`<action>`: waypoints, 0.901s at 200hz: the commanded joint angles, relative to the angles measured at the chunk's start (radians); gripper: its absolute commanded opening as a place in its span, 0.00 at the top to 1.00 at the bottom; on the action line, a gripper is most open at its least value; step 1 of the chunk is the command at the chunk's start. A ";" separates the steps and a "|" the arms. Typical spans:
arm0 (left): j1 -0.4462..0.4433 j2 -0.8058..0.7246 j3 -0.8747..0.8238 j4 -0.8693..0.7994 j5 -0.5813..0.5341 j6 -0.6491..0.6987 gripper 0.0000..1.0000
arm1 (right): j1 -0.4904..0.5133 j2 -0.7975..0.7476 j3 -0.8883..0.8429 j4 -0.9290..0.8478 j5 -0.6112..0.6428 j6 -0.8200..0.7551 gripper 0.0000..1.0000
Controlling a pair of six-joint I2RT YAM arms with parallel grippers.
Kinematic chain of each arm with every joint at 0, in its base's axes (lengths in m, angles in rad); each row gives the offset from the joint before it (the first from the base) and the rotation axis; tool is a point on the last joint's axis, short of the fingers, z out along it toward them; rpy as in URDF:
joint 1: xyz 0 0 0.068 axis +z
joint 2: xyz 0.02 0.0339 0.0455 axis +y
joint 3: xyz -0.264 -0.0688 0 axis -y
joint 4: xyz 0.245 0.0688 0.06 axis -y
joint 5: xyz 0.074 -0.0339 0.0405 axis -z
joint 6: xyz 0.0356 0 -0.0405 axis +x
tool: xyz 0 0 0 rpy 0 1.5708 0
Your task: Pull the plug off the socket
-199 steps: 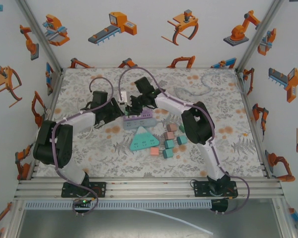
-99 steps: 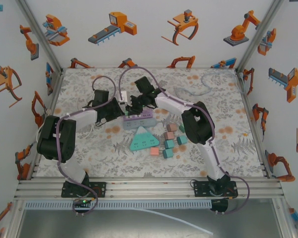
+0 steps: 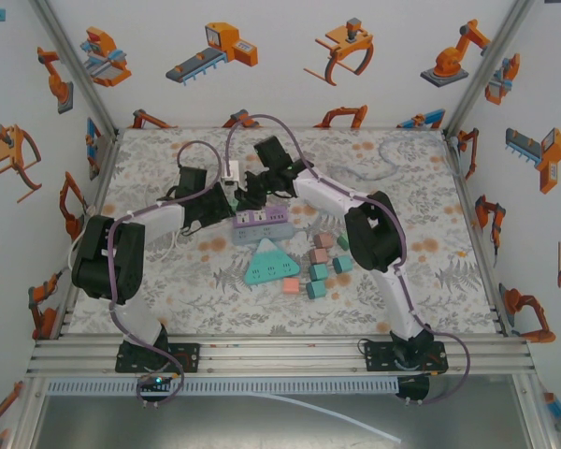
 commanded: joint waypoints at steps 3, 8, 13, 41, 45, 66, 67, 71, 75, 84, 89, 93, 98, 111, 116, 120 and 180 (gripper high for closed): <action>-0.021 0.040 -0.023 -0.129 -0.025 0.051 0.50 | 0.008 -0.021 0.022 0.037 -0.051 0.022 0.88; -0.021 0.035 -0.023 -0.128 -0.024 0.052 0.51 | 0.008 -0.026 0.017 0.040 -0.053 0.023 0.88; -0.021 0.029 -0.025 -0.125 -0.023 0.051 0.51 | 0.008 -0.033 0.012 0.046 -0.053 0.027 0.88; -0.021 -0.032 -0.036 -0.100 -0.013 0.054 0.51 | 0.008 -0.088 -0.035 0.113 -0.025 0.095 0.88; -0.022 -0.040 -0.036 -0.098 -0.013 0.056 0.51 | 0.008 -0.098 -0.040 0.118 -0.019 0.108 0.88; -0.022 -0.094 -0.029 -0.096 -0.004 0.067 0.51 | 0.006 -0.155 -0.072 0.134 0.001 0.169 0.89; -0.022 -0.097 -0.028 -0.097 -0.004 0.069 0.51 | 0.006 -0.158 -0.074 0.135 0.003 0.172 0.89; -0.022 -0.106 -0.025 -0.097 -0.003 0.071 0.51 | 0.005 -0.172 -0.083 0.144 0.010 0.186 0.90; -0.021 -0.116 -0.023 -0.094 -0.002 0.075 0.51 | 0.005 -0.185 -0.095 0.153 0.018 0.201 0.90; -0.022 -0.137 -0.020 -0.091 0.001 0.082 0.50 | 0.004 -0.218 -0.126 0.182 0.045 0.244 0.90; -0.023 -0.149 -0.018 -0.089 0.001 0.085 0.50 | 0.003 -0.238 -0.145 0.203 0.063 0.275 0.91; -0.024 -0.160 -0.017 -0.085 0.002 0.090 0.50 | 0.002 -0.257 -0.164 0.226 0.092 0.313 0.92; -0.024 -0.172 -0.016 -0.082 0.006 0.095 0.50 | 0.001 -0.272 -0.179 0.242 0.115 0.343 0.92; -0.024 -0.214 -0.020 -0.071 0.012 0.115 0.50 | -0.007 -0.322 -0.219 0.279 0.184 0.439 0.92; -0.025 -0.231 -0.022 -0.066 0.017 0.122 0.50 | -0.010 -0.341 -0.230 0.286 0.209 0.476 0.91; -0.027 -0.246 -0.025 -0.060 0.022 0.130 0.50 | -0.014 -0.357 -0.241 0.290 0.226 0.505 0.91; -0.076 -0.471 -0.072 0.007 0.200 0.283 0.42 | -0.141 -0.627 -0.524 0.459 0.258 0.991 0.92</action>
